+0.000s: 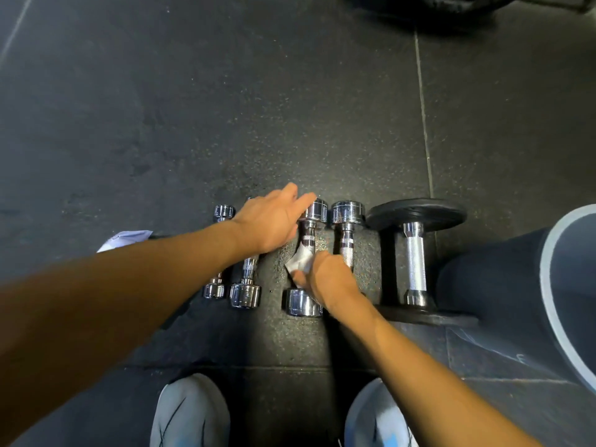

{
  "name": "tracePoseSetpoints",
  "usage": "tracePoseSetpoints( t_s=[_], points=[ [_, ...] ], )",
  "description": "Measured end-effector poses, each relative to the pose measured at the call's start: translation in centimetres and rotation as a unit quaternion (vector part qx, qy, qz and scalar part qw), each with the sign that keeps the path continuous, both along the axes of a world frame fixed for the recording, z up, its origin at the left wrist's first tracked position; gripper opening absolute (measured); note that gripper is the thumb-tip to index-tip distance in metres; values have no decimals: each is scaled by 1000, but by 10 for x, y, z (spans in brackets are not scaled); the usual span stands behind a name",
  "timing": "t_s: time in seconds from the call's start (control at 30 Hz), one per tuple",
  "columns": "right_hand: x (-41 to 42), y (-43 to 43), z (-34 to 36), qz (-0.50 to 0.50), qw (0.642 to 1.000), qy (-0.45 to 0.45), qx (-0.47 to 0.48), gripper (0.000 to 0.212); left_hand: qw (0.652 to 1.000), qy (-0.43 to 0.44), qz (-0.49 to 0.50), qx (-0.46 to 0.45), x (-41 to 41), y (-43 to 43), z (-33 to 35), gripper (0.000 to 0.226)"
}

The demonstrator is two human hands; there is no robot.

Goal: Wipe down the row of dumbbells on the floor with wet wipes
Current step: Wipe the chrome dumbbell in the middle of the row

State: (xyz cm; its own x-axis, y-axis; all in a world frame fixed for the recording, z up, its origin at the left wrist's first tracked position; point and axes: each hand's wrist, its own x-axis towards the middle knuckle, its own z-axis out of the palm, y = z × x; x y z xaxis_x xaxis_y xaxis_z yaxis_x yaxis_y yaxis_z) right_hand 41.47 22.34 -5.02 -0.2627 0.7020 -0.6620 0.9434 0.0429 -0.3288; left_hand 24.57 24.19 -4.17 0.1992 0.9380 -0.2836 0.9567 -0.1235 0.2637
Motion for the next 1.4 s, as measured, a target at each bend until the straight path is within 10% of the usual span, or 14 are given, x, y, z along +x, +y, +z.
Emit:
tracePoseSetpoints(
  t_s=[0.27,0.53,0.7,0.9,1.07,1.2,1.4],
  points=[
    [2,5,-7,2,1000,9,0,48,991,-115,33,-63,-7,31,-2,23],
    [-16,27,-10,-63,993,101,-3,52,996,-59,10,-65,-20,34,-3,35],
    [-8,6,-6,70,996,-17,-54,56,995,-64,19,-79,-22,35,-4,40],
    [-14,40,-3,-144,979,142,-31,34,994,-68,42,-81,-17,33,-2,42],
    [-5,7,5,87,996,-25,-12,51,993,-51,60,-91,-17,34,-5,38],
    [13,-41,11,103,987,32,123,33,993,-49,59,-88,-18,33,-6,35],
    [38,-111,-19,226,925,0,305,63,992,-48,61,-99,-16,34,-3,30]
  ],
)
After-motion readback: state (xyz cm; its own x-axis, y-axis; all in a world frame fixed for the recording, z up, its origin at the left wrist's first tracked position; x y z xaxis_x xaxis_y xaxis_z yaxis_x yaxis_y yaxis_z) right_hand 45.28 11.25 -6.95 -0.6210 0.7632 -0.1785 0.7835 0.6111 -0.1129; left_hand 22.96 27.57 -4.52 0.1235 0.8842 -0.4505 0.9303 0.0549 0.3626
